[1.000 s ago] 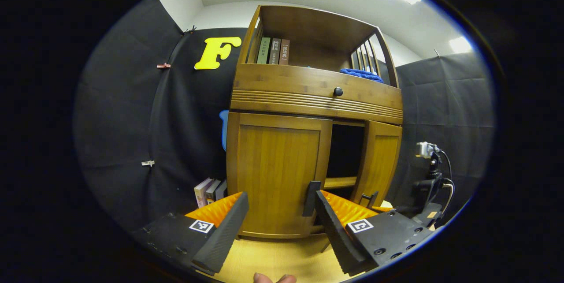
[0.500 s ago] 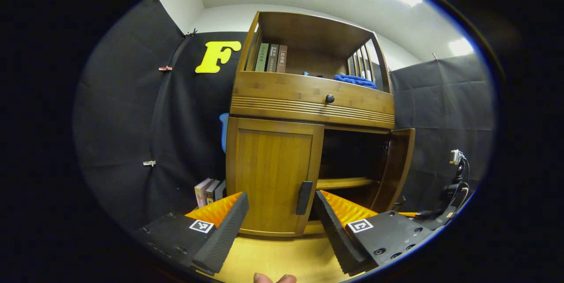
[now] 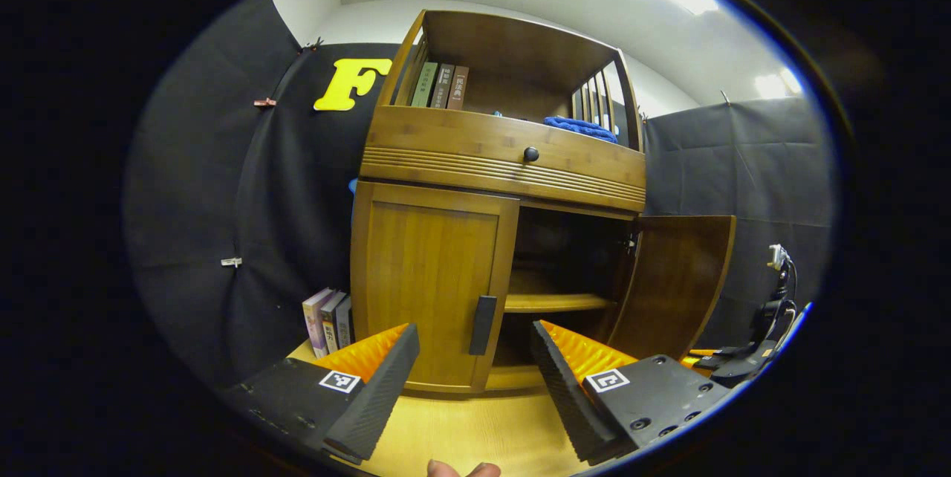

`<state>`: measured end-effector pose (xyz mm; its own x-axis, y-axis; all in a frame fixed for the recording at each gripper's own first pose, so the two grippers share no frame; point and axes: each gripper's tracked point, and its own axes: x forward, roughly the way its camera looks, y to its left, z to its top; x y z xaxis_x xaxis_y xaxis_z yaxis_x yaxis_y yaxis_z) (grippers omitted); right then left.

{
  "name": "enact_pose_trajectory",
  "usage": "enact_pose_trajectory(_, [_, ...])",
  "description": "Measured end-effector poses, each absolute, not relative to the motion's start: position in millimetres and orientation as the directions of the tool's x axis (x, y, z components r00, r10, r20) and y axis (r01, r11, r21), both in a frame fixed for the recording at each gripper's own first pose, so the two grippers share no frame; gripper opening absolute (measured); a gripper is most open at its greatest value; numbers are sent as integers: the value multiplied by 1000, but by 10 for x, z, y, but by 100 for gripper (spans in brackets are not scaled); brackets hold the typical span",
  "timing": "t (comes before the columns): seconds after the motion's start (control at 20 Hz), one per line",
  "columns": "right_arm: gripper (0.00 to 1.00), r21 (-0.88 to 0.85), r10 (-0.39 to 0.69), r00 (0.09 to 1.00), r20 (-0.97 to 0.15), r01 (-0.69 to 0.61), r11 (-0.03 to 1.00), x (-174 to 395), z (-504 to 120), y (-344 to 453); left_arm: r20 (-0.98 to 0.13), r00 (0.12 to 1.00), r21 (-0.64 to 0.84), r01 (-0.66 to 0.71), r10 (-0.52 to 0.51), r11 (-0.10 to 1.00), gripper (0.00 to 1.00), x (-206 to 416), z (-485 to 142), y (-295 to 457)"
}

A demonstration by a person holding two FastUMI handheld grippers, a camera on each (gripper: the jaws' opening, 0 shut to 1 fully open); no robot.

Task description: Open the right door of the double-door shoe cabinet with the right hand, and open the left door with the left hand.

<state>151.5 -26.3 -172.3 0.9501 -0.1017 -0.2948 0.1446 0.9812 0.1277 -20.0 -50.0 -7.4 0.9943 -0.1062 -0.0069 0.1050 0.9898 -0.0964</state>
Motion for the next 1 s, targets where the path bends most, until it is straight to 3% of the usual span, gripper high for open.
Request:
enact_pose_trajectory(0.35, [21, 127, -116, 949, -293, 159, 979, 1524, -1717, -338, -18, 991, -82, 130, -132, 988, 94, -26, -116, -658])
enact_pose_trajectory(0.6, [21, 179, -31, 957, -290, 86, 980, 1522, -1691, -198, -29, 989, -61, 141, -143, 988, 94, 145, -162, -767])
enact_pose_trajectory(0.65, [12, 170, -22, 954, -300, 77, 983, 1562, -1752, -217, -31, 989, -58, 141, -143, 988, 94, 189, -174, -789])
enact_pose_trajectory(0.7, [12, 144, -46, 952, -302, 94, 985, 1483, -1738, -285, -33, 989, -58, 140, -142, 988, 94, 233, -175, -803])
enact_pose_trajectory(0.75, [5, 127, -57, 953, -299, 99, 987, 1507, -1730, -368, -35, 989, -61, 140, -142, 988, 94, 279, -193, -812])
enact_pose_trajectory(0.8, [14, 125, -58, 952, -299, 99, 987, 1500, -1731, -389, -38, 989, -66, 139, -141, 988, 94, 323, -197, -823])
enact_pose_trajectory(1.0, [15, 128, -35, 950, -310, 78, 989, 1487, -1739, -363, -52, 989, -66, 132, -136, 989, 94, 497, -248, -883])
